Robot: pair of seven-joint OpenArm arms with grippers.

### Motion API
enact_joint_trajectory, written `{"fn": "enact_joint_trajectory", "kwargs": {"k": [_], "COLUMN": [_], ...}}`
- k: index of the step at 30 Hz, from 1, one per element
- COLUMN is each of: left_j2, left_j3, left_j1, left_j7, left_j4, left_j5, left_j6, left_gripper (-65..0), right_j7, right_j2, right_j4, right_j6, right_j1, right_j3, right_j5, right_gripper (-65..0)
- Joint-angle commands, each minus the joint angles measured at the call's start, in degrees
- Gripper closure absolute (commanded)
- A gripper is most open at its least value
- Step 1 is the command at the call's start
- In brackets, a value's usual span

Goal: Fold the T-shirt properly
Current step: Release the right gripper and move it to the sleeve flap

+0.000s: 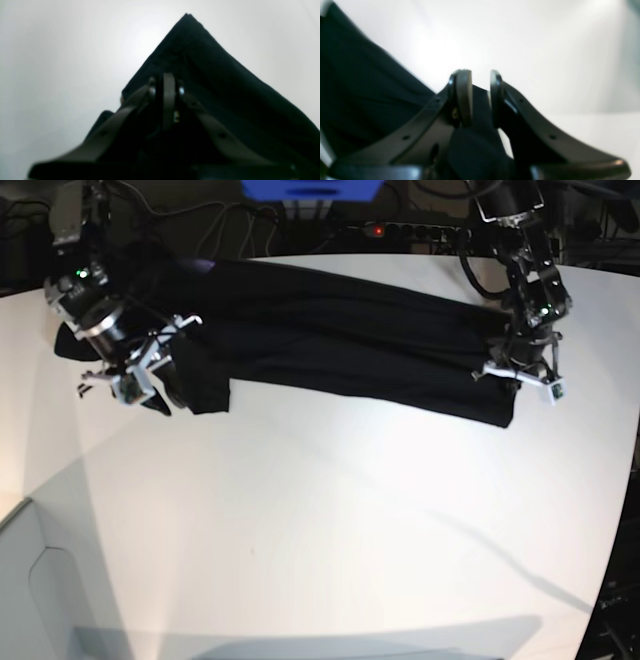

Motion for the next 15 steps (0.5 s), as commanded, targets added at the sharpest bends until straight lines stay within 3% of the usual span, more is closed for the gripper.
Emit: {"fn": "enact_joint_trajectory", "kwargs": {"k": [1,6,15], "left_j2": [-0.28,-0.28,-0.28], "left_j3": [0.01,0.01,0.01], "left_j1": [0.29,0.20,0.20], "left_j7": [2.10,2.10,2.10], "left_j4": [-0.16,-0.16,-0.16], "left_j5": [0.86,0.86,0.86], "left_j6": [0.64,0.64,0.64], "left_gripper": [0.0,0.0,0.0], "right_j7": [4.40,14.78,15.57], "right_j2": [-1.10,-7.43,-8.75], "right_j4": [0.94,0.85,0.85], "right_j6": [0.12,0.12,0.12], "right_j1": [-0.95,-6.05,-8.69], "right_j3": [-0.24,-0.24,-2.26], "right_j5": [-2.56,-17.25,-18.65], "right_gripper": [-13.9,-14.0,-17.9]}}
